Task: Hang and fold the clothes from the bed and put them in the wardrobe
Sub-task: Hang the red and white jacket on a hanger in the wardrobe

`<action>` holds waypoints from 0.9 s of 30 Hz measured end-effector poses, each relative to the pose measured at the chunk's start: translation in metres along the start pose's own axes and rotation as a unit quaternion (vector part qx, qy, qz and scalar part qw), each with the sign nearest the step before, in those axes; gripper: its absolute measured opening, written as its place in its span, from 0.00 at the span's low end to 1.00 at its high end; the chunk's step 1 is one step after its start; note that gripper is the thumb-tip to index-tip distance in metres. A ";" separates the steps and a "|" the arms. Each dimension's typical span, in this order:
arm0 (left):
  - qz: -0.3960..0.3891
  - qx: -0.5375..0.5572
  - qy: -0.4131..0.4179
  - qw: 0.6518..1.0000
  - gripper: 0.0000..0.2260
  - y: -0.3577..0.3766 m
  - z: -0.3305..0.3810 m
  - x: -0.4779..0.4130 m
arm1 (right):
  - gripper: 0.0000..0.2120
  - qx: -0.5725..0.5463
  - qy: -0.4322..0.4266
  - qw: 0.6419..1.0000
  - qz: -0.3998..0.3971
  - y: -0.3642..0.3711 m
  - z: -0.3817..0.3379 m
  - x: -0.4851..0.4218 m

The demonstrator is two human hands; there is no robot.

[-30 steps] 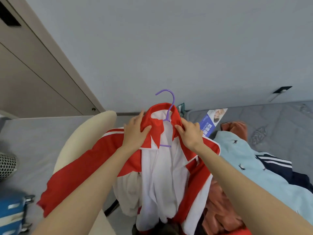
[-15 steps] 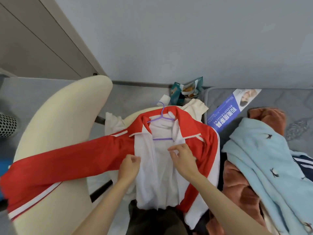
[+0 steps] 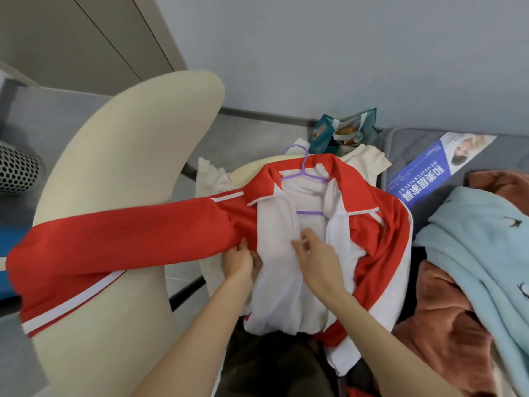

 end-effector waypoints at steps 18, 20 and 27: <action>-0.114 -0.216 0.241 0.939 0.12 -0.046 -0.113 0.042 | 0.13 -0.097 0.187 0.977 -0.037 -0.009 0.061 0.076; -0.141 -0.302 0.246 0.910 0.14 -0.052 -0.133 0.039 | 0.11 -0.091 0.165 0.979 -0.083 -0.007 0.068 0.088; -0.073 -0.359 0.319 0.874 0.15 -0.071 -0.169 0.033 | 0.02 -0.086 0.069 0.988 -0.105 -0.001 0.082 0.096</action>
Point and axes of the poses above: each hand's wrist, its own x-axis away from the middle knuckle, its own y-axis out of the palm, z = x × y, the point moved 2 cm from there along -x, towards the middle knuckle, and after that the axes turned 9 degrees about z, right-handed, at the moved point
